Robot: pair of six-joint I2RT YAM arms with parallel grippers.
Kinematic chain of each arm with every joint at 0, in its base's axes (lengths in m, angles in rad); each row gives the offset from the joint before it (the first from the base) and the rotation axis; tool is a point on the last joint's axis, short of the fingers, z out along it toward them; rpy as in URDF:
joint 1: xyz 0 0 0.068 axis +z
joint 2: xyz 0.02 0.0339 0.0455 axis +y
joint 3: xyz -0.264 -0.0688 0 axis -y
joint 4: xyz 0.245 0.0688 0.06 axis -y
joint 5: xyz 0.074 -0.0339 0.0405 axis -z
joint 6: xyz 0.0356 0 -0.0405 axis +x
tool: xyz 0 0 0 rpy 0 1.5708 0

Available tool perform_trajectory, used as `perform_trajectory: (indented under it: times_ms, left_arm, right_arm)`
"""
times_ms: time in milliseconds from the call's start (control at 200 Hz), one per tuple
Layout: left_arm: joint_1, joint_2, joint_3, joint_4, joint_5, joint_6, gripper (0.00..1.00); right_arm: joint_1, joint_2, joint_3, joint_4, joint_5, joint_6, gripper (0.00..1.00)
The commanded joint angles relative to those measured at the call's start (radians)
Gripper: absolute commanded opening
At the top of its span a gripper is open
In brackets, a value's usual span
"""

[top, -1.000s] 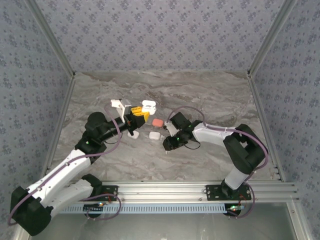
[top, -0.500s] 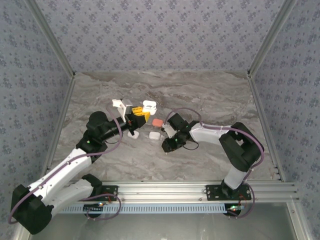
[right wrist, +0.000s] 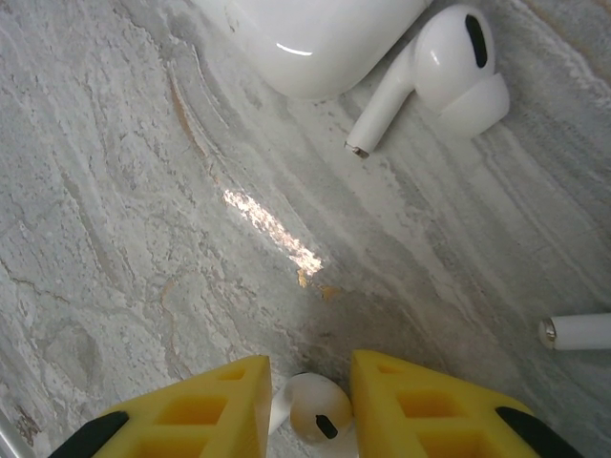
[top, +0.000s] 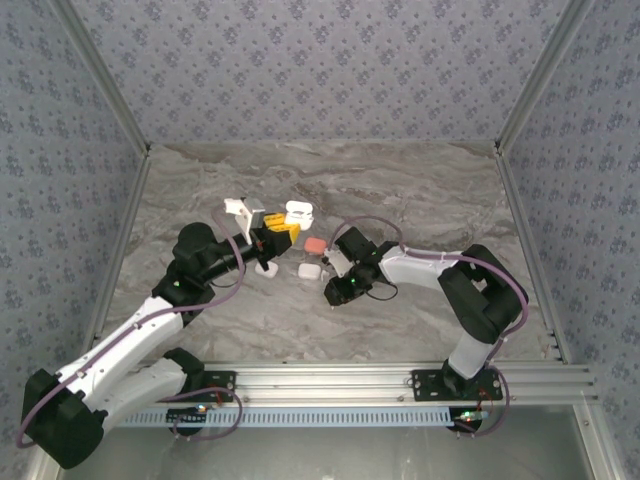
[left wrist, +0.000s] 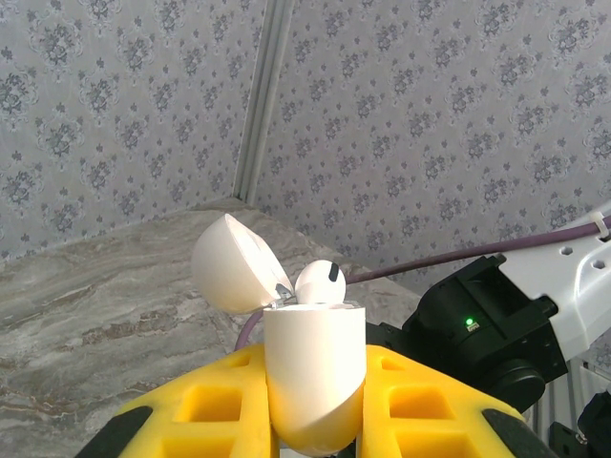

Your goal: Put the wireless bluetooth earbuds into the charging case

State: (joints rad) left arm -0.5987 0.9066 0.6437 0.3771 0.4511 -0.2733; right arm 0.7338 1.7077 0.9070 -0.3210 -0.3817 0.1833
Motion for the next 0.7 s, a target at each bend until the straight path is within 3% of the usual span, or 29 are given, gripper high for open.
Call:
perform_trajectory:
  times_ms: [0, 230, 420, 695]
  left_arm:
    - [-0.009, 0.007, 0.022, 0.028, -0.007, -0.001, 0.04]
    - [-0.007, 0.012, 0.026, 0.025, -0.006, 0.0, 0.04]
    - [-0.008, 0.013, 0.03, 0.019, -0.008, 0.003, 0.04]
    - [-0.008, 0.021, 0.031, 0.025, -0.006, 0.002, 0.04]
  right_arm:
    - [0.009, -0.009, -0.003, -0.078, -0.002, -0.022, 0.32]
    - [0.008, -0.011, -0.003, -0.092, 0.003, -0.034, 0.3]
    - [0.004, -0.022, 0.001, -0.105, 0.002, -0.042, 0.2]
    - [-0.025, -0.15, 0.005, -0.106, 0.023, -0.042, 0.17]
